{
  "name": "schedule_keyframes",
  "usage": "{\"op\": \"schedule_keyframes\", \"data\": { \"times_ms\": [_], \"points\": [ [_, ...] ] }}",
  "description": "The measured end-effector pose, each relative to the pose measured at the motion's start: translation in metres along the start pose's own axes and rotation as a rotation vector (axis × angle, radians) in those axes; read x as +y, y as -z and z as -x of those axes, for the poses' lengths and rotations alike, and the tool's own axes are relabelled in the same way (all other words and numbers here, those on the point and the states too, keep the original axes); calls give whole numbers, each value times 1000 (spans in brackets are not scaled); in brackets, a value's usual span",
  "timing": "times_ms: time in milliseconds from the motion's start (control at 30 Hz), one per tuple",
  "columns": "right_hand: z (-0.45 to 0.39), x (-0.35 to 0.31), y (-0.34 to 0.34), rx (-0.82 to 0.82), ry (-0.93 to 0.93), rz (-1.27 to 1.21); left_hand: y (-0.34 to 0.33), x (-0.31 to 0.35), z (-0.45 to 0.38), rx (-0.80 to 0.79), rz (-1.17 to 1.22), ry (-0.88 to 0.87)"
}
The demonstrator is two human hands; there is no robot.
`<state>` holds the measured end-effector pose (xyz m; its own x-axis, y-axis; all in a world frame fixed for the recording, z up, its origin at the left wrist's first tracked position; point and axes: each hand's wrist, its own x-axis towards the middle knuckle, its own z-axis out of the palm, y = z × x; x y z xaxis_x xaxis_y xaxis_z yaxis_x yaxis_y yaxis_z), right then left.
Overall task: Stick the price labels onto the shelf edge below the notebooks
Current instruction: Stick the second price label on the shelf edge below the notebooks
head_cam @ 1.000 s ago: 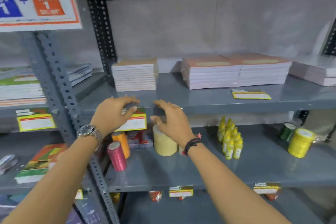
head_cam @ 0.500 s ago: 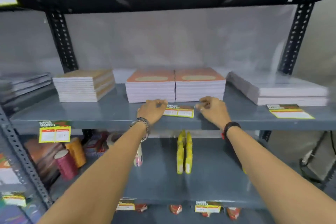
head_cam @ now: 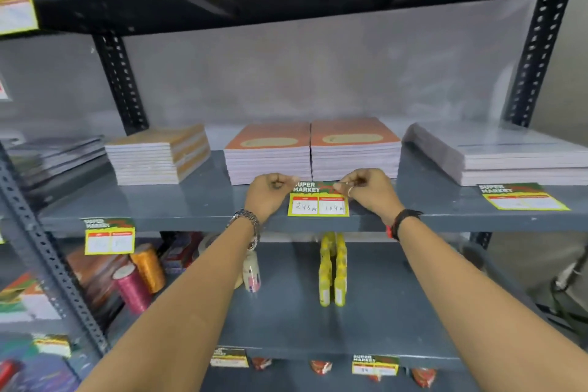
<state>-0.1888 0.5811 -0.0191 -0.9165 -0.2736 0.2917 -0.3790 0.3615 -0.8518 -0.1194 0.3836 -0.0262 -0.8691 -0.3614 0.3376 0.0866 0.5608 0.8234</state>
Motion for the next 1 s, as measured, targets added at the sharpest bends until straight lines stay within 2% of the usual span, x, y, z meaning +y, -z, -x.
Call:
{"op": "schedule_keyframes", "data": {
  "times_ms": [100,267,467,800,900,1000],
  "points": [
    [30,-2,5,-24,73,-47,16,-10,22,3,-59,-161],
    [66,4,2,-17,211,105,28,-32,53,-34,-243,-430],
    [67,3,-4,47,194,169,23,-37,44,18,-236,-492],
    [70,2,-15,123,189,137,21,-37,42,87,-216,-513],
    [70,1,-23,72,163,183,13,-37,46,130,-369,-587],
    [71,2,-38,117,182,392,3,-38,49,124,-508,-615]
  ]
}}
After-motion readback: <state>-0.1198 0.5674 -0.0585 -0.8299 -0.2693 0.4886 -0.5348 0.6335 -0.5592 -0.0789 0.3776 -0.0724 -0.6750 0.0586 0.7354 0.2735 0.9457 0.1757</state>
